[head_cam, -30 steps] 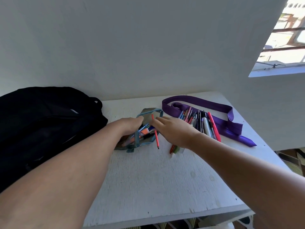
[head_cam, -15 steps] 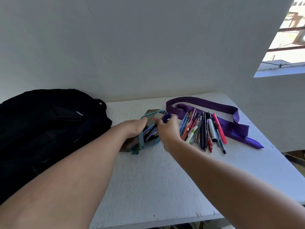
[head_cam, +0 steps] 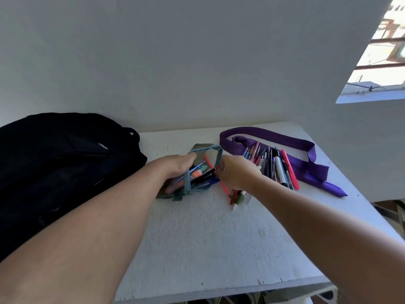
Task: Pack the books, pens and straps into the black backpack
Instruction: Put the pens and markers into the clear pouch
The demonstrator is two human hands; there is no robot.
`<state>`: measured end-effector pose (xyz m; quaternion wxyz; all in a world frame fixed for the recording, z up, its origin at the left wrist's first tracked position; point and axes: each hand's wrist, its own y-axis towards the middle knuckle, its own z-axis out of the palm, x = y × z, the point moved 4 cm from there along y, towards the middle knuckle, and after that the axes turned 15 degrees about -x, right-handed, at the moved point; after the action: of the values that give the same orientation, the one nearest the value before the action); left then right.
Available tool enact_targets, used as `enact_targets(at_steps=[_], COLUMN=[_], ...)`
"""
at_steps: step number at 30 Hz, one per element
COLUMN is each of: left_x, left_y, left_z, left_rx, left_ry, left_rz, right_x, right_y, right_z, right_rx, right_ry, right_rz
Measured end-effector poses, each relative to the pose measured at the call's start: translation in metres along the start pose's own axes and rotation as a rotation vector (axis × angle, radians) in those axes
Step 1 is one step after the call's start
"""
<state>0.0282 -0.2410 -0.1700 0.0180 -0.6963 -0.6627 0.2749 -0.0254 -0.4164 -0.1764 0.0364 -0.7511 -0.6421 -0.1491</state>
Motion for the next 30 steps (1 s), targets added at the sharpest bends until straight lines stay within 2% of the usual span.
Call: enact_targets(at_steps=[3, 9, 14, 17, 24, 27, 30], left_x=[-0.002, 0.002, 0.005, 0.012, 0.006, 0.008, 0.016], left_y=[0.000, 0.004, 0.003, 0.011, 0.000, 0.004, 0.012], left_z=[-0.002, 0.002, 0.008, 0.010, 0.007, 0.003, -0.002], left_rx=[-0.019, 0.069, 0.135, 0.168, 0.019, -0.041, -0.103], left_ry=[0.012, 0.025, 0.094, 0.112, 0.145, 0.097, 0.000], left_rz=[0.012, 0.040, 0.186, 0.204, 0.211, 0.207, 0.163], right_x=[0.003, 0.012, 0.020, 0.019, 0.027, 0.039, 0.045], right_y=[-0.005, -0.004, -0.002, 0.007, 0.012, 0.012, 0.012], right_z=[0.007, 0.015, 0.018, 0.023, 0.019, 0.022, 0.033], right_rx=[0.122, 0.089, 0.100, 0.135, 0.202, 0.121, 0.046], right_ry=[-0.119, -0.023, -0.028, 0.000, 0.577, 0.889, 0.978], right_rz=[-0.050, 0.098, 0.152, 0.185, 0.508, 0.653, 0.652])
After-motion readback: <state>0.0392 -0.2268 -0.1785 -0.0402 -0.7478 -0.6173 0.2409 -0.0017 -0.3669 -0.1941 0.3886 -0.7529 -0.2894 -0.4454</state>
